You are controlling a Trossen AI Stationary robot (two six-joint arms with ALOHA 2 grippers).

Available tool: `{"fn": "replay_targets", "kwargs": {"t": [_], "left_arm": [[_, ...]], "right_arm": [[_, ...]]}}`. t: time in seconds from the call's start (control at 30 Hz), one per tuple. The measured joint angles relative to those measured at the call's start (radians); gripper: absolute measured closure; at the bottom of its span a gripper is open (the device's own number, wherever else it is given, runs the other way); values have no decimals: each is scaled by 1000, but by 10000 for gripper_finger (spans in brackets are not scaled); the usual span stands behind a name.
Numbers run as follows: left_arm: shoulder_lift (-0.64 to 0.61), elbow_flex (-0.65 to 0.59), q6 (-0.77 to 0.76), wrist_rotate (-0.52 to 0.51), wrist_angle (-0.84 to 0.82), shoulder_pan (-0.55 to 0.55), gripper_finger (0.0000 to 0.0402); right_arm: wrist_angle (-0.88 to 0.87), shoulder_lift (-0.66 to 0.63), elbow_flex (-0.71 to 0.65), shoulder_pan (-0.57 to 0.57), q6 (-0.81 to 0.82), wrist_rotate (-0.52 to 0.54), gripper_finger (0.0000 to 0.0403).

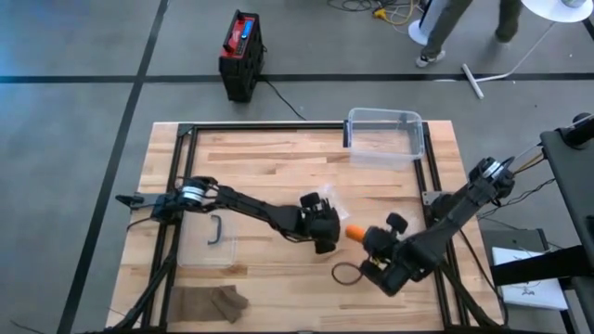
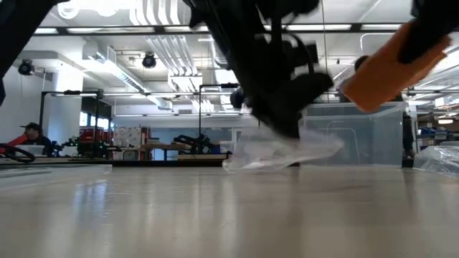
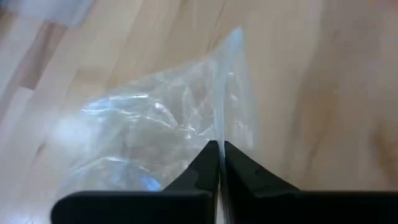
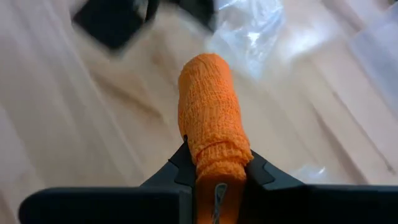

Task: Roll bandage
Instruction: Put the rolled orange bandage into the transparent zip bag

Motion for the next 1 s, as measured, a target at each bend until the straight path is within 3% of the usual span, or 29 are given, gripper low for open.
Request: {"fn": "replay_targets", "kwargs": {"t": [0.17,0.3,0.4,0.6,0.83,1.0], "left_arm": [[-120,-69,-29,84,96,13,400],[-228,-209,-30,197,386,18,401],[-286,-347,-49,237,647,17,401],[-323,-571,-133,209,1041,16,401],[-309,-616,-162,151,1076,1,401],[-345,-616,-130,150,1004,-12,401]], "right_arm": [[17,73,1,83,61,-14,357],[23,123,46,131,73,12,357],[22,148,105,160,57,126,357],[6,133,214,170,-49,383,357],[3,99,265,112,-150,599,357],[2,99,253,22,-176,529,357]]}}
